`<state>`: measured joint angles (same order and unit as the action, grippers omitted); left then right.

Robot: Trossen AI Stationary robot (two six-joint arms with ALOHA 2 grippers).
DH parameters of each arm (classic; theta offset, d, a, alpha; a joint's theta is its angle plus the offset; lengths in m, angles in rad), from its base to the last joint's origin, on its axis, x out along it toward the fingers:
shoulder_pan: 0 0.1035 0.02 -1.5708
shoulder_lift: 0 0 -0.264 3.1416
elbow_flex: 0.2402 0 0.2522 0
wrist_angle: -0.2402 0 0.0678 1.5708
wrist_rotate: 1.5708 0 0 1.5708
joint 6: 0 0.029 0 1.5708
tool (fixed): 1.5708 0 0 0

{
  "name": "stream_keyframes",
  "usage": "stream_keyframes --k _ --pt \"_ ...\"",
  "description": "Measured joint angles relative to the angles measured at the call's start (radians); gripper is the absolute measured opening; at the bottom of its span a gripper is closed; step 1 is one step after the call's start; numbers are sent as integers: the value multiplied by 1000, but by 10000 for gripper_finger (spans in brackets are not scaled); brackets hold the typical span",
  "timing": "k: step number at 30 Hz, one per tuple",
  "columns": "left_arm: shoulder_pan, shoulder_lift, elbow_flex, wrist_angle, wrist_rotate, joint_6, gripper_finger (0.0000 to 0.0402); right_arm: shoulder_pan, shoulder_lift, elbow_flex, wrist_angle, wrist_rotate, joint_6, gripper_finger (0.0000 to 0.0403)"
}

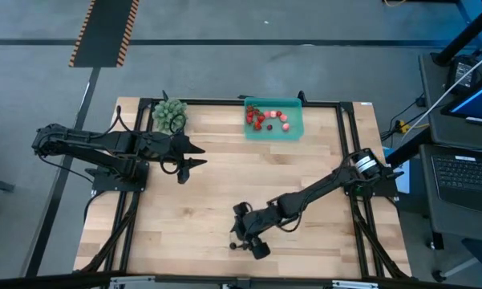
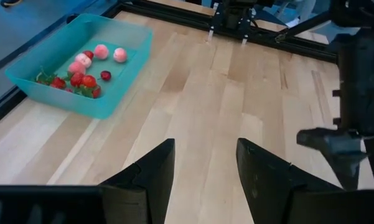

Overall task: Pick and placing Produce into tupperware
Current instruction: Put the cherry into the blue bin

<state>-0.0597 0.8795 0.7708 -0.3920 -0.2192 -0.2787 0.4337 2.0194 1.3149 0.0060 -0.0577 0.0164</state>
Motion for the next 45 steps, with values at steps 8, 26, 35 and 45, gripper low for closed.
stream_keyframes --k 8,26,35,45 --pt "0 0 0 -3 0 -1 165 39 117 149 -83 2 -36 266" --pt "0 0 0 -3 0 -6 165 44 199 206 -109 12 -127 266" --pt "0 0 0 -3 0 -6 165 27 225 205 -105 13 -131 266" --pt "0 0 0 -4 0 -6 165 21 244 204 -94 12 -132 266"
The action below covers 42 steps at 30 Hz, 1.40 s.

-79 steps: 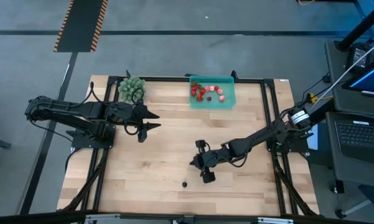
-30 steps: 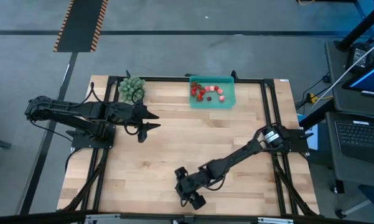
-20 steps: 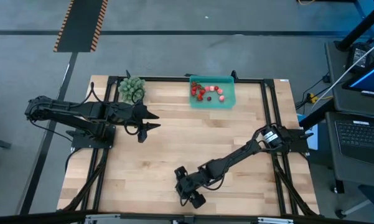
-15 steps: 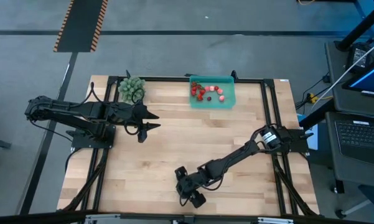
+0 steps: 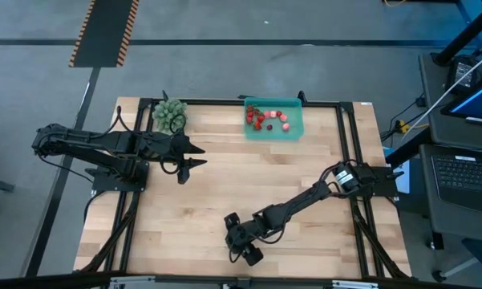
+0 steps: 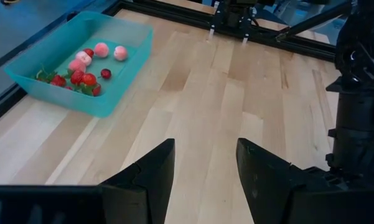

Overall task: Pick and placing Produce into tupperware
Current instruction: Put the cherry into the blue bin

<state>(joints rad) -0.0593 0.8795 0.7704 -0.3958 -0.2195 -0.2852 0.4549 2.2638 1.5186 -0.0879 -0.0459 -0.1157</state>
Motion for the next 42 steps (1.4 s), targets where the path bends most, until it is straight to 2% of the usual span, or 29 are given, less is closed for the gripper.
stream_keyframes --k 9,23,28,32,36,42 --pt "0 0 -1 -8 0 0 165 0 3 0 7 -1 5 257" --pt "0 0 -1 -8 0 0 165 -1 3 0 -4 -4 35 143" --pt "0 0 -1 -8 0 0 165 -1 3 0 1 -1 36 114" --pt "0 0 -1 -8 0 0 165 -2 2 0 4 3 36 109" --pt "0 0 -1 -8 0 7 165 -7 -17 -1 -13 54 32 113" --pt "0 0 -1 -12 0 7 165 -22 -106 -1 -74 93 11 108"
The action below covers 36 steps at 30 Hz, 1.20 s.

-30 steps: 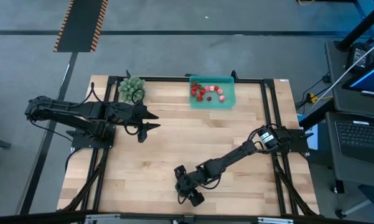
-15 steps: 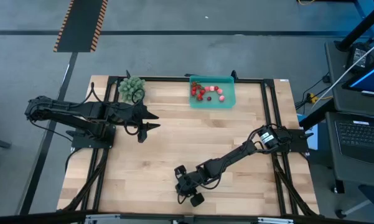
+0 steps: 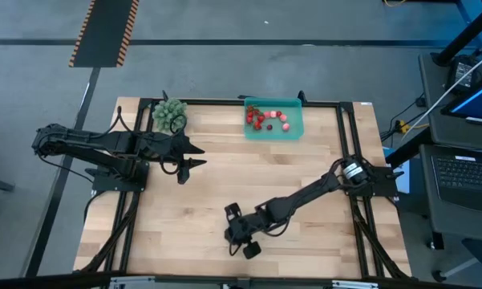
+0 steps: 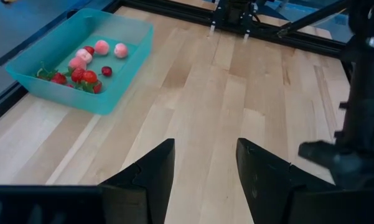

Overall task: Pick and placing Produce into tupperware
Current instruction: Put the cherry into the blue bin

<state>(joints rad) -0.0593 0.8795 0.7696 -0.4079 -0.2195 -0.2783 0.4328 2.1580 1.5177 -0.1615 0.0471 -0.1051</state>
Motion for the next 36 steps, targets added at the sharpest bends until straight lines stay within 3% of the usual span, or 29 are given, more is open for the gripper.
stream_keyframes --k 4,13,27,36 --pt "0 0 0 -2 0 0 165 -5 -54 0 -4 5 -33 108" --pt "0 0 0 -3 0 0 165 -7 -208 0 -192 155 -61 108" --pt "0 0 0 -3 0 -1 165 -55 -444 0 -485 157 -53 108" --pt "0 0 0 -3 0 -1 165 -204 -598 1 -661 155 -62 108"
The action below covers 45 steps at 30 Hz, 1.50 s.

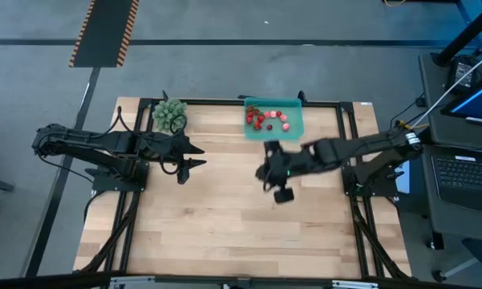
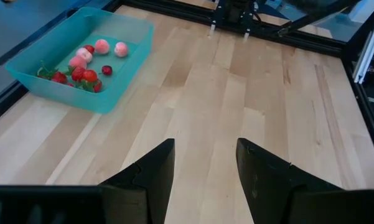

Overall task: Pick and placing Produce into tupperware
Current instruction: Put the cherry into the blue bin

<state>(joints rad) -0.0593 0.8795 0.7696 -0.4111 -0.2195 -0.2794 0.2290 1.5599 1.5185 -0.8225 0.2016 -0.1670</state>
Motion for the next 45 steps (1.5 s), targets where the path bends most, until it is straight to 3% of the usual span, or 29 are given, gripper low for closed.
stream_keyframes --k 6,11,17,22,31,38,45 --pt "0 0 0 0 0 -2 165 -212 -34 0 0 -16 -111 108" --pt "0 0 0 0 0 -2 165 -462 -15 0 62 -148 -177 109" --pt "0 0 0 2 -9 46 165 -707 53 1 97 -253 -181 108" --pt "0 0 0 10 -67 77 165 -839 176 1 109 -306 -140 108" --pt "0 0 0 10 -90 72 165 -947 391 0 107 -311 -46 109" --pt "0 0 0 9 -90 72 165 -952 451 0 102 -402 -44 109" --pt "0 0 0 8 -90 72 165 -951 492 0 72 -414 -18 117"
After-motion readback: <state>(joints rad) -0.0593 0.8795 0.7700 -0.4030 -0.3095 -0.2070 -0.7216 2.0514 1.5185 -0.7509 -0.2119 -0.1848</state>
